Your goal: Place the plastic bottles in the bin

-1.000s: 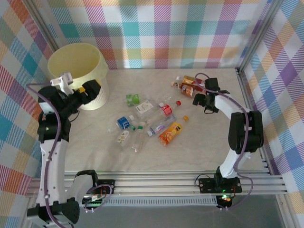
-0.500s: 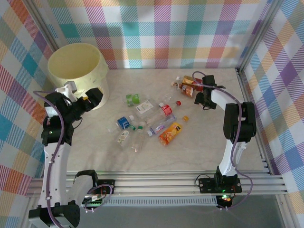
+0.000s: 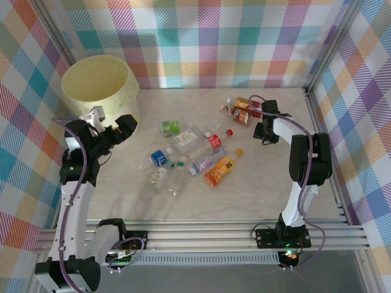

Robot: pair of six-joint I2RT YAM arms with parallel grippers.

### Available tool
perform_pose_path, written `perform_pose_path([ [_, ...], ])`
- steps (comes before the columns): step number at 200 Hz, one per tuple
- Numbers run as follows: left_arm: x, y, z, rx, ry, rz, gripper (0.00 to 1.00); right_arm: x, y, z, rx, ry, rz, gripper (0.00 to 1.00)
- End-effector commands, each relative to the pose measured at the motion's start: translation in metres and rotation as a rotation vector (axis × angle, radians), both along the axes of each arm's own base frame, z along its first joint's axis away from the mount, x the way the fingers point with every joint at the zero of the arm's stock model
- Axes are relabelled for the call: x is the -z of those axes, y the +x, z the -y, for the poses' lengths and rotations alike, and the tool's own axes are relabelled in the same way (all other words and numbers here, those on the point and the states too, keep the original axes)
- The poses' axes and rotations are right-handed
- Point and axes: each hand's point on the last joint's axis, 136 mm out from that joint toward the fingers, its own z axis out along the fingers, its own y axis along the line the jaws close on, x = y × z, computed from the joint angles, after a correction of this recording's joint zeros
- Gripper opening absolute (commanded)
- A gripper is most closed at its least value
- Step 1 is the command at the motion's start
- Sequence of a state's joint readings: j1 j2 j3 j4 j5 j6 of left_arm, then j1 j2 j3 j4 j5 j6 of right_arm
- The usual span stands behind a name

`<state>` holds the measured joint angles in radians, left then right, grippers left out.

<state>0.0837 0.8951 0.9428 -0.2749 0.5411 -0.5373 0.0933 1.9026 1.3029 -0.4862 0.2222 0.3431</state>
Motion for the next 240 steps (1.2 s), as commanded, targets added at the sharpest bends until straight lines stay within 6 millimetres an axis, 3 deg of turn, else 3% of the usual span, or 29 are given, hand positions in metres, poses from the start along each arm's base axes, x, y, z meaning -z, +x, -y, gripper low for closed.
perform_pose_path([
  [1, -0.01, 0.004, 0.015, 0.049, -0.03, 0.046, 1.0, -0.03, 0.0, -0.004, -0.039, 0.025, 0.092, 0.32],
  [39, -0.001, 0.017, 0.043, 0.097, -0.049, 0.047, 1.0, -0.048, -0.026, -0.019, -0.073, 0.123, 0.166, 0.27],
  [74, 0.01, 0.029, 0.077, 0.163, -0.037, 0.029, 1.0, -0.079, -0.05, -0.052, -0.208, 0.232, 0.278, 0.24],
  [98, 0.015, 0.038, 0.101, 0.205, -0.047, 0.024, 1.0, -0.105, -0.066, -0.085, -0.334, 0.309, 0.358, 0.23],
  [145, 0.024, 0.045, 0.167, 0.36, -0.072, -0.001, 1.0, -0.148, -0.089, -0.161, -0.579, 0.528, 0.454, 0.22],
  [181, 0.021, 0.048, 0.206, 0.434, -0.093, -0.002, 1.0, -0.159, -0.1, -0.209, -0.712, 0.598, 0.473, 0.22],
  [240, 0.034, 0.054, 0.236, 0.401, -0.085, -0.08, 1.0, -0.169, -0.113, -0.25, -0.851, 0.634, 0.499, 0.23],
])
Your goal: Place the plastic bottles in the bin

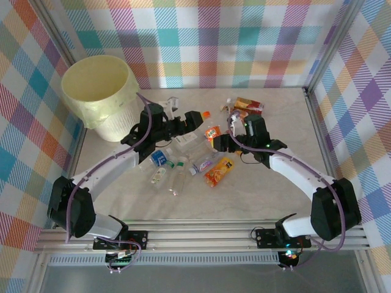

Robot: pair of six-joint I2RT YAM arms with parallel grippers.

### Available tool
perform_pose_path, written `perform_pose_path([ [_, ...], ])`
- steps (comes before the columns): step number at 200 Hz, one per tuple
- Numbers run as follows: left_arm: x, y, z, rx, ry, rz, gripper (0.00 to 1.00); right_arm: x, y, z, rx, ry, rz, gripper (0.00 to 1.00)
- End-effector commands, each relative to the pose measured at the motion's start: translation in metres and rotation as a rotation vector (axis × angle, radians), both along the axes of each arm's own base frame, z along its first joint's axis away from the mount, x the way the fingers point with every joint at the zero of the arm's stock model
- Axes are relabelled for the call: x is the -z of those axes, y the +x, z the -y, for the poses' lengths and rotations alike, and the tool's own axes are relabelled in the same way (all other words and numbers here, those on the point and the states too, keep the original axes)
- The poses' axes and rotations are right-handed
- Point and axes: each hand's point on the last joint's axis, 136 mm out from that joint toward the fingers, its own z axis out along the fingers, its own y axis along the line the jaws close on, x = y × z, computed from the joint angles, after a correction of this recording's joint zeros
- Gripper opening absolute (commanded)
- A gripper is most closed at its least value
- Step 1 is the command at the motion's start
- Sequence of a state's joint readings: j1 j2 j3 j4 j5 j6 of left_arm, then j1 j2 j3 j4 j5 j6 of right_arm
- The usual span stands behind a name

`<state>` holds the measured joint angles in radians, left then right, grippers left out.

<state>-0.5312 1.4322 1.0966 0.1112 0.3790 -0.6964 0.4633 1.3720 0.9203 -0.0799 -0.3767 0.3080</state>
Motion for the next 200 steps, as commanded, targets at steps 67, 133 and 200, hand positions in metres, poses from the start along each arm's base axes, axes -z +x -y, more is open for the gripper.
perform_pose_path([
  [67, 0.025, 0.01, 0.019, -0.074, -0.008, -0.176, 0.95, -0.049, -0.012, -0.042, -0.122, 0.079, 0.207, 0.22],
  [133, 0.036, -0.014, 0.032, -0.015, 0.052, -0.221, 0.71, -0.051, -0.023, -0.045, -0.15, 0.06, 0.226, 0.23],
  [200, 0.041, -0.021, 0.015, -0.065, 0.079, -0.211, 0.59, -0.05, -0.036, -0.049, -0.196, 0.094, 0.173, 0.62],
])
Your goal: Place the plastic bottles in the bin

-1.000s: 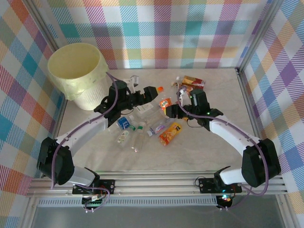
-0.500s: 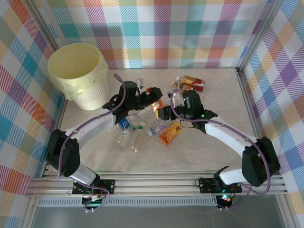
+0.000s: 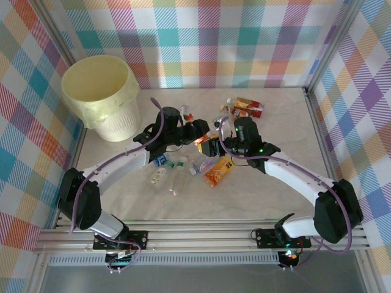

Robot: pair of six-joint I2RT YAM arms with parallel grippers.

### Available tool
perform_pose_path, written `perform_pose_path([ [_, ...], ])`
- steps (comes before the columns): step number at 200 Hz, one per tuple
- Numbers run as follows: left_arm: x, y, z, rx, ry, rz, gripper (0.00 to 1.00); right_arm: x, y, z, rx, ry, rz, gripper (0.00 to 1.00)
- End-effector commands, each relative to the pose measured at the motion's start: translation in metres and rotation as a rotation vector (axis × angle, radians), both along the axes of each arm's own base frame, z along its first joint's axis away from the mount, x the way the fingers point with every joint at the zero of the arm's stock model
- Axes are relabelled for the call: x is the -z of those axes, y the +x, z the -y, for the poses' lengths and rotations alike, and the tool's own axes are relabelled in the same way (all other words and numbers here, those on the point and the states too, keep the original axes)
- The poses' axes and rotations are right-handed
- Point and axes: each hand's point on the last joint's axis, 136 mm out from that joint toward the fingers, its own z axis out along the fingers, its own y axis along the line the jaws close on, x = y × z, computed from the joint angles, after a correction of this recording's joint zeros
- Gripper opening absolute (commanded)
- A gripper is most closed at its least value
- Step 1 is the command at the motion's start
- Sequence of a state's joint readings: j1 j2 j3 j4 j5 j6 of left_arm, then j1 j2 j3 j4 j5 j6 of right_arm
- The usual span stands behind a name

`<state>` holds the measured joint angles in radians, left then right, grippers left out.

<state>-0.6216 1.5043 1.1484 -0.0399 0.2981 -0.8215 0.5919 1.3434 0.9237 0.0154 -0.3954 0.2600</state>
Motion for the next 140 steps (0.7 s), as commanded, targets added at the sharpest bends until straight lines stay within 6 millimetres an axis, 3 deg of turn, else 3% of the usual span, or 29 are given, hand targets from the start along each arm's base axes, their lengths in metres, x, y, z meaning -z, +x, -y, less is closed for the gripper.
perform_pose_path([
  [1, -0.001, -0.007, -0.01, -0.033, 0.034, 0.01, 0.59, -0.019, -0.007, -0.003, -0.033, 0.042, 0.027, 0.63],
  [36, -0.003, 0.0, -0.033, -0.112, 0.089, 0.033, 0.57, -0.022, -0.01, 0.004, -0.001, 0.045, 0.019, 0.81],
  [50, -0.007, 0.005, -0.043, -0.138, 0.094, 0.04, 0.57, -0.024, -0.009, 0.009, 0.032, 0.038, 0.022, 1.0],
  [91, -0.034, 0.025, -0.081, -0.219, 0.1, 0.107, 0.56, -0.037, -0.004, 0.029, 0.161, 0.051, 0.064, 1.0],
  [140, -0.105, 0.055, -0.145, -0.36, 0.161, 0.288, 0.55, -0.034, -0.002, 0.049, 0.292, 0.063, 0.03, 1.0],
])
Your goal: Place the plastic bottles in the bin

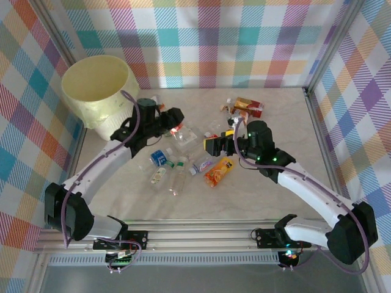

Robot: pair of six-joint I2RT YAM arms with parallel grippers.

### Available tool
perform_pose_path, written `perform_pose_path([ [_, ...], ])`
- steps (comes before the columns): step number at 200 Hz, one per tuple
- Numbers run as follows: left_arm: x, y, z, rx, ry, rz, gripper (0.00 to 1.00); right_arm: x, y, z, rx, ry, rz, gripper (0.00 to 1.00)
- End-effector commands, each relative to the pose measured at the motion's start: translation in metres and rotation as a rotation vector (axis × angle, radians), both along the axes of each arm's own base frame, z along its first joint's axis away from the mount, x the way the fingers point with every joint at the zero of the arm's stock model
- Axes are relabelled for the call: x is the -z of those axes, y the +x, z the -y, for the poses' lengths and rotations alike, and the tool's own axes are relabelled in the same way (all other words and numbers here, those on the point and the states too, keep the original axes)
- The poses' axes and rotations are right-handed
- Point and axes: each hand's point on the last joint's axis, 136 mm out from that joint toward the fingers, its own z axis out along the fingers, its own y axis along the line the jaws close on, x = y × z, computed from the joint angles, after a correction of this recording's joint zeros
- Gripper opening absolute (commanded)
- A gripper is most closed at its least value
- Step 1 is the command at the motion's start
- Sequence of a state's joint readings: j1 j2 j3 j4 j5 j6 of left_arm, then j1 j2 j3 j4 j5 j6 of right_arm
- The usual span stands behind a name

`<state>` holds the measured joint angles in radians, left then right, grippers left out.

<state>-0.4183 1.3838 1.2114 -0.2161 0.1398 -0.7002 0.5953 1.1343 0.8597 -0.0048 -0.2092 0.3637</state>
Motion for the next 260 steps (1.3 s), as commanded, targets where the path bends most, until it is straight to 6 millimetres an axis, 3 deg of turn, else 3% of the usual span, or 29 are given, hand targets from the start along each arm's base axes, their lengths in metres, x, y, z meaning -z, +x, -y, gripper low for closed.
perform_pose_path([
  [1, -0.066, 0.011, -0.035, -0.067, 0.044, 0.173, 0.55, 0.006, 0.003, 0.012, 0.087, 0.015, -0.036, 1.0],
  [39, -0.124, 0.036, -0.089, -0.19, 0.12, 0.31, 0.54, 0.004, 0.001, 0.019, 0.136, 0.07, -0.063, 1.0],
  [94, -0.177, 0.062, -0.176, -0.429, 0.32, 0.395, 0.53, 0.005, 0.003, 0.022, 0.169, 0.099, -0.064, 1.0],
  [124, -0.19, 0.078, -0.219, -0.55, 0.43, 0.407, 0.52, 0.007, 0.005, 0.022, 0.17, 0.089, -0.062, 1.0],
  [159, -0.184, 0.094, -0.27, -0.677, 0.5, 0.376, 0.51, 0.009, 0.006, 0.021, 0.163, 0.064, -0.065, 1.0],
  [198, -0.165, 0.106, -0.318, -0.777, 0.554, 0.321, 0.51, 0.006, 0.009, 0.02, 0.148, -0.003, -0.044, 1.0],
  [260, -0.132, 0.119, -0.372, -0.871, 0.654, 0.234, 0.51, -0.002, 0.015, 0.023, 0.157, -0.062, -0.015, 1.0],
])
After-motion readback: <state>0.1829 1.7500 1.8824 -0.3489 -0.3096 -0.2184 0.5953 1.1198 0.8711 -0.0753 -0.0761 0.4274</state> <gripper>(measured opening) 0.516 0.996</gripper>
